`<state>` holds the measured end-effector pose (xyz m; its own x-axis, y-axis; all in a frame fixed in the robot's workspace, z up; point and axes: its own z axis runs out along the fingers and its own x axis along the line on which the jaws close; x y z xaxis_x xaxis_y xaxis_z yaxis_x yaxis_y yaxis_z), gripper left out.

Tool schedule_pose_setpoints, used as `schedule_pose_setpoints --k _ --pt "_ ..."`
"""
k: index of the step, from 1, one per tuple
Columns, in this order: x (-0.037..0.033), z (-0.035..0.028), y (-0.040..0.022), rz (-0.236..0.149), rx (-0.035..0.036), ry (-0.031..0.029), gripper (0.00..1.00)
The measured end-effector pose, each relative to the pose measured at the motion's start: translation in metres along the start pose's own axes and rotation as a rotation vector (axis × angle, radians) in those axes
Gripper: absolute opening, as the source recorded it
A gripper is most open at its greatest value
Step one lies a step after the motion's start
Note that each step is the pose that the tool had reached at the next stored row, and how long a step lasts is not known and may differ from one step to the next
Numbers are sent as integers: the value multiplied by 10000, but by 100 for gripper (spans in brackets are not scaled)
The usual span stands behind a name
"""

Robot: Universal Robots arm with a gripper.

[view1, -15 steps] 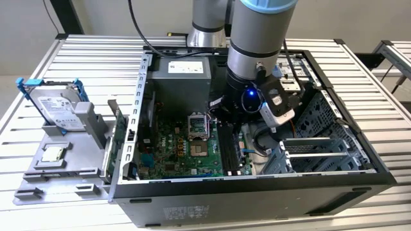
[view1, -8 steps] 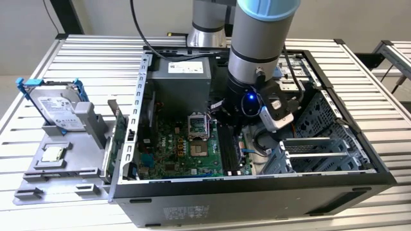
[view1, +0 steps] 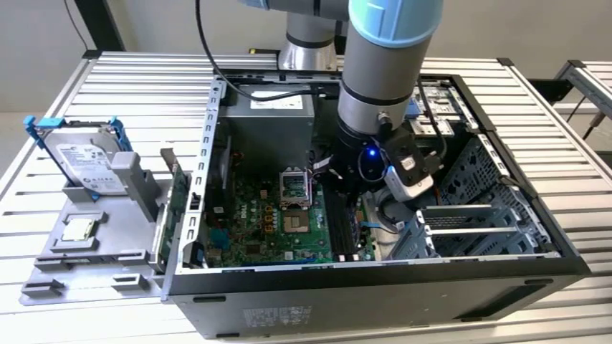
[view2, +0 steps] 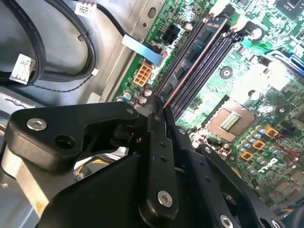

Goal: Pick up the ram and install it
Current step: 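Insert the ram into the slot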

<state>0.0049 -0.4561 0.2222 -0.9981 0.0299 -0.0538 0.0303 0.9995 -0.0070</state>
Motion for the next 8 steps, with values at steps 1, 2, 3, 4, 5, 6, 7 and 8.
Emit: schedule_pose_setpoints --k 1,2,3,4,5,6,7,8 --pt "0 0 0 0 1 0 0" --pt "0 0 0 -1 2 1 0" --pt "2 0 1 -1 2 1 0" --pt "9 3 3 0 0 1 0" --pt "10 12 3 0 -2 -5 0" --pt "11 22 3 -1 -2 -5 0" --pt "11 32 4 -2 -1 -5 0" --pt "11 39 3 -2 1 -4 0"
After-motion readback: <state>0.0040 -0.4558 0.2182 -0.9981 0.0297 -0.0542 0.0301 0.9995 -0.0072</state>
